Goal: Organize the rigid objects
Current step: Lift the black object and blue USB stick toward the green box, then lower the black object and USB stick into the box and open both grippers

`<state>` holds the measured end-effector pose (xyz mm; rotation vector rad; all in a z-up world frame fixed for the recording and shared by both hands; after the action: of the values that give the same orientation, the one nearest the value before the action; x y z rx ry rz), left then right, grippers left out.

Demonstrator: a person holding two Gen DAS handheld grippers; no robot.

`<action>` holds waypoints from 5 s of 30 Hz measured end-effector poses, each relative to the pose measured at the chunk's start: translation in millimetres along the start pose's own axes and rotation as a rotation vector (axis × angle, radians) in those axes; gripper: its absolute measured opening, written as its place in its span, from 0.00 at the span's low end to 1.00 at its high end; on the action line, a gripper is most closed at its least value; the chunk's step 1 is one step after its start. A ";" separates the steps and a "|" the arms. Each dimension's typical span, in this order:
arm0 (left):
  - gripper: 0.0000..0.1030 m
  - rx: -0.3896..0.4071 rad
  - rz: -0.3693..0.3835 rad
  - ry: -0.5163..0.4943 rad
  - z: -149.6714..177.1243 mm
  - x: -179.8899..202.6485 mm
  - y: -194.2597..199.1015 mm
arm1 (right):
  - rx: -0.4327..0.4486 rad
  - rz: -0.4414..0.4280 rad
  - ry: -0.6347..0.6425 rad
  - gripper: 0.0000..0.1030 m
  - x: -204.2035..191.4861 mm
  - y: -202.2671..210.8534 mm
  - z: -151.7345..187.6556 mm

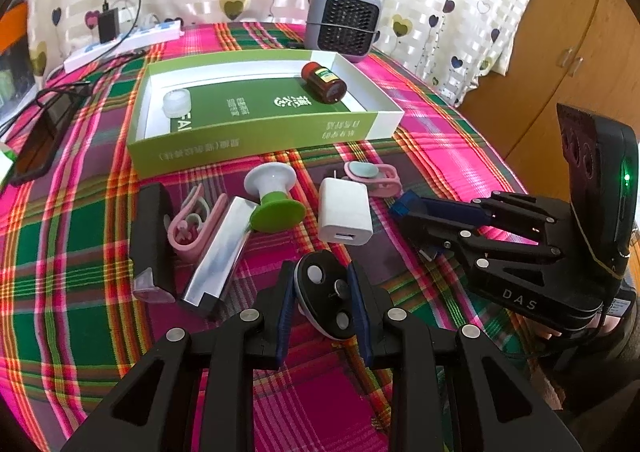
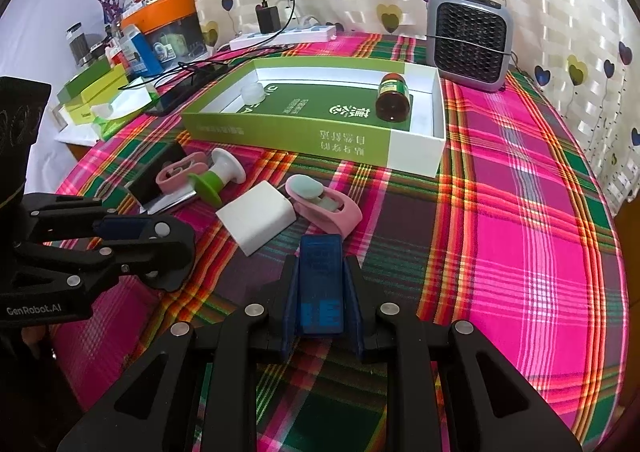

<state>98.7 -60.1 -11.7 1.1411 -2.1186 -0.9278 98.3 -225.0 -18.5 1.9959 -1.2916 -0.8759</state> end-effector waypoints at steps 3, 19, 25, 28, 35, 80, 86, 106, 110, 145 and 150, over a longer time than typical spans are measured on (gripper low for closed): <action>0.24 0.009 -0.002 -0.002 -1.3 -0.2 2.8 | 0.007 -0.006 -0.001 0.22 -2.8 3.3 -1.9; 0.24 0.064 -0.034 0.004 -16.0 -14.7 20.9 | 0.055 -0.001 0.008 0.22 -13.2 14.9 -23.4; 0.24 0.087 -0.044 0.007 -25.8 -21.9 23.6 | 0.075 -0.011 0.016 0.22 -17.7 16.9 -37.2; 0.24 0.095 -0.050 0.009 -30.2 -26.2 24.3 | 0.081 -0.011 0.014 0.22 -18.7 15.7 -43.9; 0.24 0.107 -0.065 0.019 -41.7 -39.5 24.0 | 0.087 -0.017 0.021 0.22 -20.1 11.8 -60.0; 0.24 0.083 -0.106 0.101 -94.2 -109.3 -30.3 | -0.057 -0.072 0.022 0.22 -27.8 -110.6 -169.7; 0.24 0.073 -0.119 0.109 -94.9 -114.9 -37.7 | -0.078 -0.083 0.035 0.22 -36.9 -123.8 -176.5; 0.24 0.058 -0.119 0.095 -92.9 -114.7 -44.4 | -0.138 -0.076 0.059 0.22 -49.9 -153.8 -175.6; 0.24 0.056 -0.125 0.091 -92.9 -114.2 -44.5 | -0.138 -0.075 0.059 0.22 -49.6 -154.3 -175.6; 0.35 0.055 -0.162 0.081 -92.6 -112.6 -41.6 | -0.120 -0.074 0.019 0.37 -47.4 -152.0 -175.9; 0.35 0.063 -0.181 0.078 -91.7 -111.0 -38.2 | -0.102 -0.085 -0.002 0.51 -45.9 -145.5 -176.2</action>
<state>237.9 -8.0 -2.0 1.3963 -2.0206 -0.8864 300.5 -109.1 -15.0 1.9822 -1.1471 -0.9637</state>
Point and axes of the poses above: each gripper's, at about its wrist camera, not at the fingertips, and y roughly against the way its jaws point, x to its right, z to its underside, the point moved 4 cm from there along -y, roughly the way its jaws point, and after that the axes turned 8 degrees about -y, right-handed, at the moved point
